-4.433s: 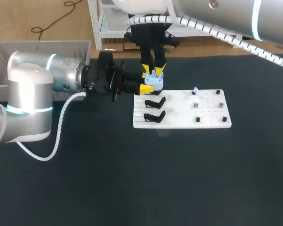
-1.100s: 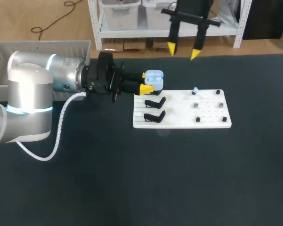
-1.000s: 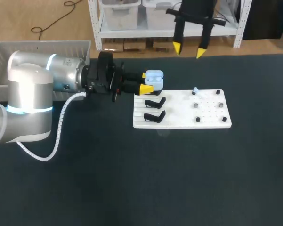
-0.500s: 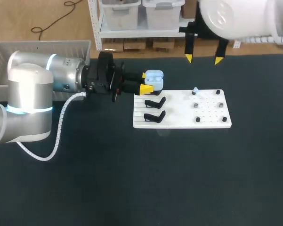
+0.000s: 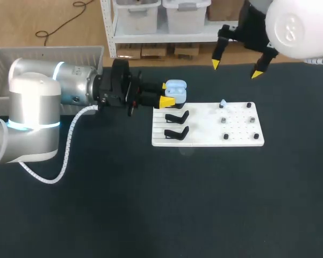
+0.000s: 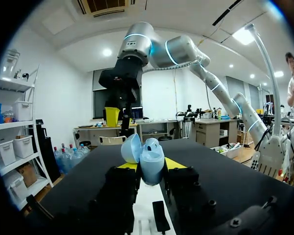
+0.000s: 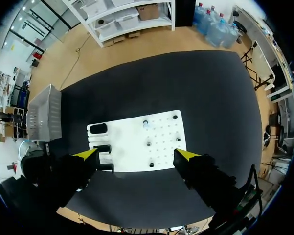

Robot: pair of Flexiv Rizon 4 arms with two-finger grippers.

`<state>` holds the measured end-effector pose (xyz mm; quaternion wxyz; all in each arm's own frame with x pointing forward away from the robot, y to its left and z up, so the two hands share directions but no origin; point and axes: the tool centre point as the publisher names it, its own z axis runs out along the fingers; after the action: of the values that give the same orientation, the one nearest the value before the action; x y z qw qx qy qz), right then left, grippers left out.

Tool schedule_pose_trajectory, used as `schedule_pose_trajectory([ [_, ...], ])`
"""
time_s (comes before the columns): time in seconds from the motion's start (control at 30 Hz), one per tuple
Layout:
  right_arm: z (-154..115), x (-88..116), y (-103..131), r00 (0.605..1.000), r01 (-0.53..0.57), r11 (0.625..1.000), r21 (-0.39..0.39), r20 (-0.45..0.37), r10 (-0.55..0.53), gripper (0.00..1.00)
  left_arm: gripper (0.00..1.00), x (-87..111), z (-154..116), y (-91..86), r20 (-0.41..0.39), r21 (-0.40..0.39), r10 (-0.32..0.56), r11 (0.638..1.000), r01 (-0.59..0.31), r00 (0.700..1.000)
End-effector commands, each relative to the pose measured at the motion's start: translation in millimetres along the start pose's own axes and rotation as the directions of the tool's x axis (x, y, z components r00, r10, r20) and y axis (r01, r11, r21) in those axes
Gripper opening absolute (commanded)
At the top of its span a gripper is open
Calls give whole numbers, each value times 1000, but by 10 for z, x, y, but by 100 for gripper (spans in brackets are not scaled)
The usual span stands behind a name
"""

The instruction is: Pick up each earbud case from the left stands, insert the matching earbuds, close the lid, and place the case in the box.

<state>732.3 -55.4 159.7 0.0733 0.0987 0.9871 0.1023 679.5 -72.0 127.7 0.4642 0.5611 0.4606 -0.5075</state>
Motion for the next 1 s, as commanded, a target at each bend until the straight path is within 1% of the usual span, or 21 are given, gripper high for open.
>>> schedule_pose_trajectory([
  [0.03, -4, 17, -14, 1000, -1, 1000, -3, 4, 1, 100, 0, 2, 1, -9, 0, -3, 1, 1000, -1, 1000],
  [0.37, -4, 17, -14, 1000, -1, 1000, -3, 4, 1, 100, 0, 2, 1, -9, 0, -3, 1, 1000, -1, 1000],
  [0.4, -4, 7, 21, 999, 25, 999, 42, 31, -26, 100, 0, 2, 1, -9, 0, -3, 1, 1000, -1, 1000],
  [0.43, 11, 0, 39, 999, 31, 998, 55, 32, -32, 100, 0, 2, 1, -9, 0, -3, 1, 1000, -1, 1000],
  [0.47, 42, -18, 52, 998, 60, 997, 55, 30, -61, 100, 0, 2, 1, -9, 0, -3, 1, 1000, -1, 1000],
  [0.5, 61, -20, 56, 997, 59, 995, 76, 38, -62, 100, 0, 2, 1, -9, 0, -3, 1, 1000, -1, 1000],
  [0.73, 179, -83, -95, 998, 53, 996, 77, 36, -56, 100, 0, 2, 1, -9, 0, -3, 1, 1000, -1, 1000],
  [0.83, 267, -93, -162, 997, 59, 995, 78, 38, -63, 100, 0, 2, 1, -9, 0, -3, 1, 1000, -1, 1000],
  [1.0, 448, -121, -209, 994, 83, 991, 101, 57, -89, 100, 0, 2, 1, -9, 0, -3, 1, 1000, -1, 1000],
])
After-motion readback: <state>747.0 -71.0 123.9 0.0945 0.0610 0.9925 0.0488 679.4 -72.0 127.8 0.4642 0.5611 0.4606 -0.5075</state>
